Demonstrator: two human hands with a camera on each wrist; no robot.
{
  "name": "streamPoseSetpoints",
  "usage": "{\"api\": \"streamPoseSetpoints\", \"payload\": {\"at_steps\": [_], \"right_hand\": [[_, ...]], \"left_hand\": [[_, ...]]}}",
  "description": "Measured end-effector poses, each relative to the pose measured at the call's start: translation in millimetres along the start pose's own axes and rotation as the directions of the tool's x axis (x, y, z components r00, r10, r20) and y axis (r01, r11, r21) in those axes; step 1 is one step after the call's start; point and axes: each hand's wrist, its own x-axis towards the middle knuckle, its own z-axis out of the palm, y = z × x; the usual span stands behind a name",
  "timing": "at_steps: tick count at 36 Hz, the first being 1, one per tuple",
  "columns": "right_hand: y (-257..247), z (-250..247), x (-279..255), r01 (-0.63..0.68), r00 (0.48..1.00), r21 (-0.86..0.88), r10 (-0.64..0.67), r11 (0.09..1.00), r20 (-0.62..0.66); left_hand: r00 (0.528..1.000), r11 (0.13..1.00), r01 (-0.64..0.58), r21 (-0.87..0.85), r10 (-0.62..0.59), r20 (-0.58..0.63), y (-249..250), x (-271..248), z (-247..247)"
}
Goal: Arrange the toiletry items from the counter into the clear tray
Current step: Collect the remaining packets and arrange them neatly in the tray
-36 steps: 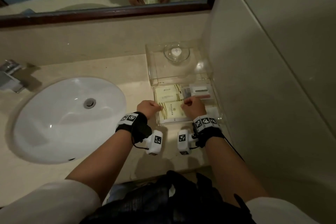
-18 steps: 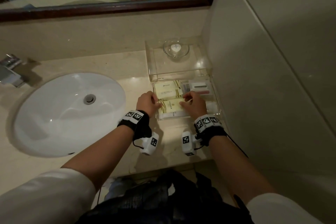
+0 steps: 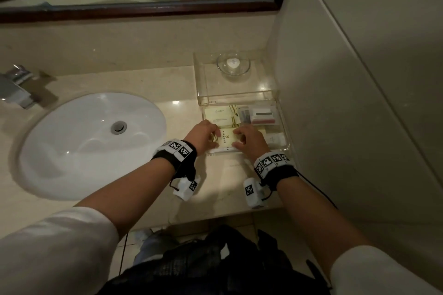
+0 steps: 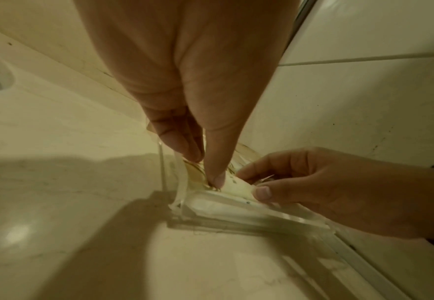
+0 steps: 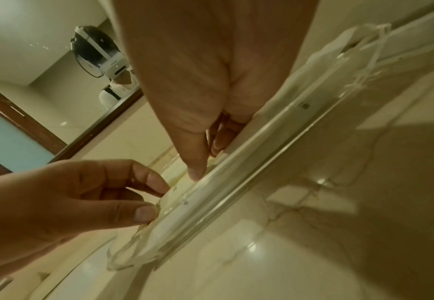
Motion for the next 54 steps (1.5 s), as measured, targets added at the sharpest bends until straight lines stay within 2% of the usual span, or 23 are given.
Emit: {"api": "streamPoseSetpoints", "payload": {"at_steps": [9,14,18,25,34,39,44,54], "right_hand": [[-1,1,1,0.031,1.000,-0.049,-0.030,0.998,0.007],[-3,-5,5,0.053,0.998,-0.013,-0.054,0.998,-0.034],[-4,-10,12,0.080,0.995,-0.073,-0.084,0.994,-0.047],[-8,-11,18,0.044,0.997,-0.153,-0.034,0.987,0.068],[-8,-10,24,0.087,0.994,-0.200,-0.071,0.976,0.085],[-8,-12,27,0.091,0.991,-0.218,-0.067,0.972,0.115],[-7,-10,27,0.091,0.988,-0.221,-0.060,0.971,0.145],[-4,-8,26,0.100,0.990,-0.230,-0.072,0.968,0.125]], "left_hand": [[1.000,0.999,-0.001,0.054,0.001,0.011,3,0,1],[0.998,1.000,-0.015,0.007,0.016,-0.054,-1,3,-6],[0.994,0.995,-0.014,0.098,0.024,-0.106,-4,3,-10],[0.997,0.982,-0.062,0.180,0.070,-0.042,-5,4,-7],[0.996,0.984,-0.064,0.168,0.074,-0.055,-9,7,-4],[0.998,0.978,-0.061,0.202,0.060,0.006,-12,10,-6],[0.998,0.972,-0.069,0.225,0.067,0.019,-13,11,-8],[0.997,0.972,-0.075,0.223,0.066,0.044,-8,14,-11]]}}
